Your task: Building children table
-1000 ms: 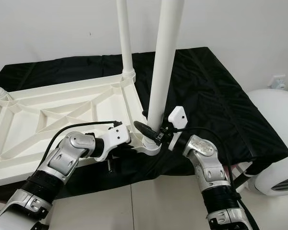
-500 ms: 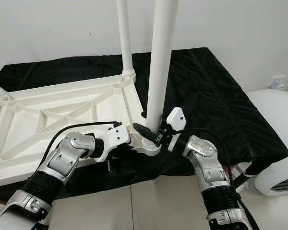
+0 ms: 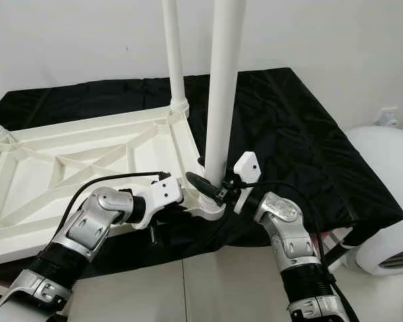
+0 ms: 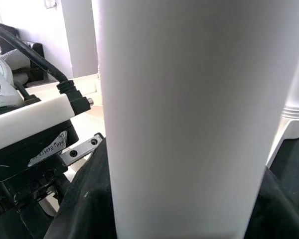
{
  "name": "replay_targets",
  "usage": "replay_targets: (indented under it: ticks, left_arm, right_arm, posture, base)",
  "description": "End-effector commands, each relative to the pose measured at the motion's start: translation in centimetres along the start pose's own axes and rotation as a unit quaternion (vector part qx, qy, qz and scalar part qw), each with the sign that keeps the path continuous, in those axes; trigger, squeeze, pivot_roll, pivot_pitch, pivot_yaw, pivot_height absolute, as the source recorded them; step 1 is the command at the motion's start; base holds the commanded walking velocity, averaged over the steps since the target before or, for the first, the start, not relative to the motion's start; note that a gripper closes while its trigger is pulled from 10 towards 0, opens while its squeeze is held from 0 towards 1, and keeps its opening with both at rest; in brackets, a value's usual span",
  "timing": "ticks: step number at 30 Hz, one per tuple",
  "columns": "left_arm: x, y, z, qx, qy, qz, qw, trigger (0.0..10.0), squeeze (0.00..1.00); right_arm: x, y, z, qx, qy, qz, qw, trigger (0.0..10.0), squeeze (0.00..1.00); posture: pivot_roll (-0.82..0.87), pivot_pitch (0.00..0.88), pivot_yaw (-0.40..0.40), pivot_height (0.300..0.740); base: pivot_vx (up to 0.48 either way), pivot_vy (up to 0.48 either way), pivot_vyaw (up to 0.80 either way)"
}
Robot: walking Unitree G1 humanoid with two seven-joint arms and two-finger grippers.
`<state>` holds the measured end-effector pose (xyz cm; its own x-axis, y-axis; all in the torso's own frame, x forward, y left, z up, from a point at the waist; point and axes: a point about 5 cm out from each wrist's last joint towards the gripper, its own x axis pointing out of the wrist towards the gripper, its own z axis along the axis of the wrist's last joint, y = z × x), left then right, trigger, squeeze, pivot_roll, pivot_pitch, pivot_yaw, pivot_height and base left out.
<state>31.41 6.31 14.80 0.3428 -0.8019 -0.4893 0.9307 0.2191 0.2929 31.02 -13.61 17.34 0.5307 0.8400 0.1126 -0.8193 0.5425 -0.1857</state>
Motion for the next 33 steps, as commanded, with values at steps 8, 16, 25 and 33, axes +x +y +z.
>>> replay_targets:
  ticks: [8,16,25,33]
  left_arm:
    - [0.0,0.2,-0.7,-0.016,0.017,0.066,0.998,10.0,0.00]
    - [0.3,0.8,-0.1,-0.035,0.009,0.093,0.995,10.0,0.00]
    - [0.6,1.3,0.8,-0.048,-0.003,0.117,0.992,10.0,0.00]
    - [0.6,1.5,0.9,-0.051,-0.004,0.120,0.991,10.0,0.00]
  right_arm:
    - [-0.4,1.2,-3.2,0.058,0.057,0.001,0.997,10.0,0.00]
    - [-0.4,1.6,-3.4,0.062,0.057,-0.016,0.996,10.0,0.00]
    - [-0.6,1.8,-3.3,0.062,0.040,-0.074,0.995,10.0,0.00]
    - [-0.8,1.6,-3.3,0.060,0.040,-0.110,0.991,10.0,0.00]
  posture:
    - [-0.12,0.102,0.067,0.740]
    - [-0.13,0.117,0.074,0.740]
    - [-0.13,0.126,0.075,0.740]
    - [-0.13,0.133,0.071,0.740]
  base:
    - [0.000,0.000,0.00]
    - [0.000,0.000,0.00]
    - [0.000,0.000,0.00]
    - [0.000,0.000,0.00]
